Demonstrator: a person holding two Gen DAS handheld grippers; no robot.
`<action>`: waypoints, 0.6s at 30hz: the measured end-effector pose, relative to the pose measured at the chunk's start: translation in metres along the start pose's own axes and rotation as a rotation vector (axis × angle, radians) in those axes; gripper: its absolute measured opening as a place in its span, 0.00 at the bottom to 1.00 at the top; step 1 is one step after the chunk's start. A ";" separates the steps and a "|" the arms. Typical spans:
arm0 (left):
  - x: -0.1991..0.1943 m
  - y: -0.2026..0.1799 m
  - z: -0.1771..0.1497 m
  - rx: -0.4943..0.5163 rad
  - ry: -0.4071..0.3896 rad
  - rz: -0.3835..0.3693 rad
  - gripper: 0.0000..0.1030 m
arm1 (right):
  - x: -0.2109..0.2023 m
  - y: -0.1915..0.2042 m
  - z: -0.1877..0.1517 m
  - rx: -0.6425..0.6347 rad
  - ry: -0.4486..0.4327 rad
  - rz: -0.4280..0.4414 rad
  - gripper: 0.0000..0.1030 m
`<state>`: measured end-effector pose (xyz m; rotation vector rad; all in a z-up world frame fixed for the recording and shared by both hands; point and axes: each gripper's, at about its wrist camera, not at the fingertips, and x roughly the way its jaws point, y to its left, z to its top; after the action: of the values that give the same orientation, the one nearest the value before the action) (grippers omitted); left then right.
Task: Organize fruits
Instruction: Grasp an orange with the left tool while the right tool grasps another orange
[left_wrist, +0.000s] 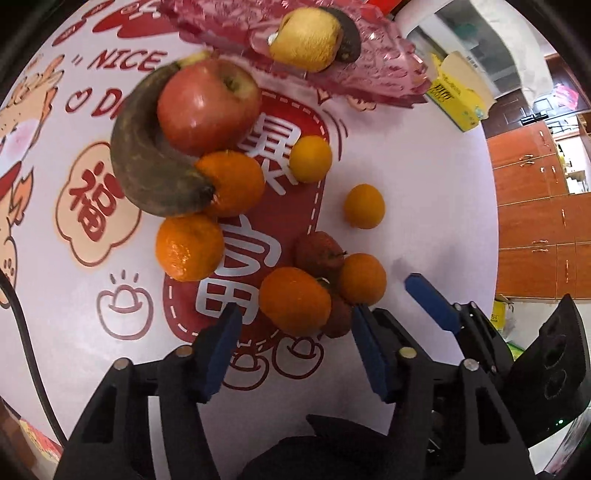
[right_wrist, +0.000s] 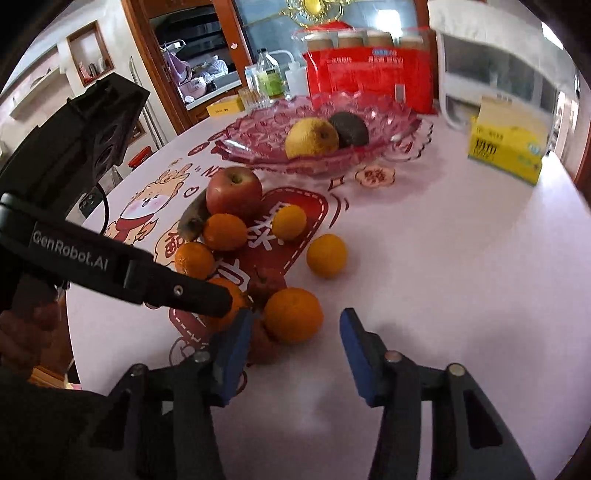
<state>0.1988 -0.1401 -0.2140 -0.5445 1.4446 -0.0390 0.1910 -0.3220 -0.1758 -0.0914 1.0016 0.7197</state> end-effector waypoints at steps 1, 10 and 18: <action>0.002 0.001 0.000 -0.002 0.004 -0.002 0.56 | 0.003 0.000 0.000 0.001 0.006 0.011 0.44; 0.021 0.002 0.005 -0.023 0.047 -0.010 0.43 | 0.019 -0.007 0.000 0.023 0.023 0.053 0.39; 0.029 0.000 0.009 -0.023 0.052 -0.011 0.42 | 0.025 -0.013 0.002 0.060 0.027 0.070 0.40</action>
<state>0.2118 -0.1464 -0.2405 -0.5743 1.4944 -0.0459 0.2085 -0.3188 -0.1974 -0.0138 1.0554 0.7530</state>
